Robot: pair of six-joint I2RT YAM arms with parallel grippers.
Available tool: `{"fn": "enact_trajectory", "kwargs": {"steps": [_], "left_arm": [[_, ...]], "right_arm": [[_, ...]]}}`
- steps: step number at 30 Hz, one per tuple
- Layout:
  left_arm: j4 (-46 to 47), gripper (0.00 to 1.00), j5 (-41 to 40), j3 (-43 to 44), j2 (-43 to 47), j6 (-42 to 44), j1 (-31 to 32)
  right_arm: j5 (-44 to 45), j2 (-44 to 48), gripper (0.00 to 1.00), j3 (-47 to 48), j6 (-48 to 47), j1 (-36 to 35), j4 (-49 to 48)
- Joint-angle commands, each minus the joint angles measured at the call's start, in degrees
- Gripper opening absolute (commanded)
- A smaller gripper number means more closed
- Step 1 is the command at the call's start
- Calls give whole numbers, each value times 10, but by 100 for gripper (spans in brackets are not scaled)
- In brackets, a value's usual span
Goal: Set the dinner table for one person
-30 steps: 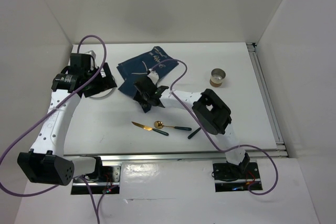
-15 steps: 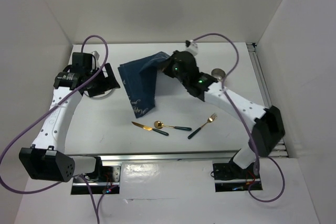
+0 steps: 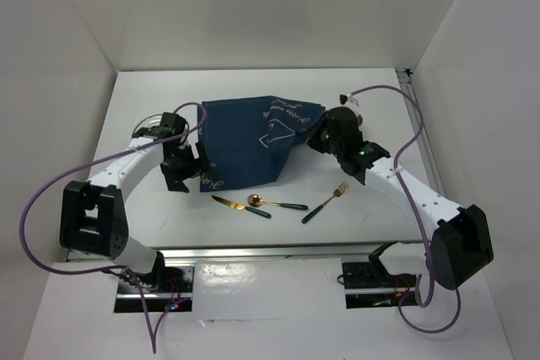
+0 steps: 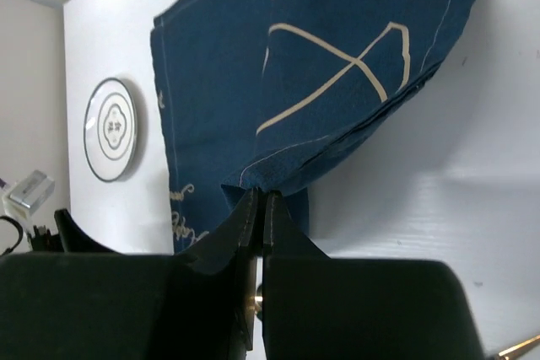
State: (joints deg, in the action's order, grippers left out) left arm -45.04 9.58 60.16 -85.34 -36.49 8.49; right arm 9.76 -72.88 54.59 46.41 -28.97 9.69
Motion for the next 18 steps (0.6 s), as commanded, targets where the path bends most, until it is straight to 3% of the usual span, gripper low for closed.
{"fn": "enact_trajectory", "kwargs": {"steps": [1, 8, 11, 13, 15, 16, 17, 18], "left_arm": [[11, 98, -40, -3, -7, -25, -1], [75, 90, -16, -34, -94, -55, -1], [101, 82, -16, -28, -132, -66, -1], [101, 71, -24, -19, -149, -66, -1], [101, 52, -24, -1, -162, -66, -7], [96, 22, -24, 7, -162, -66, -7], [96, 8, -24, 17, -162, -61, -7], [79, 0, -24, 47, -162, -60, -12]], "right_arm": [[-32, 28, 0, -3, -15, 4, 7], [-39, 34, 0, -19, -15, 15, 7], [-44, 40, 0, -19, -20, 20, 7], [-44, 40, 0, -19, -20, 20, 7], [-49, 40, 0, -19, -26, 26, 7], [-49, 40, 0, -19, -31, 26, 12], [-49, 40, 0, -19, -31, 31, 12], [-49, 40, 0, -13, -31, 37, 12]]}}
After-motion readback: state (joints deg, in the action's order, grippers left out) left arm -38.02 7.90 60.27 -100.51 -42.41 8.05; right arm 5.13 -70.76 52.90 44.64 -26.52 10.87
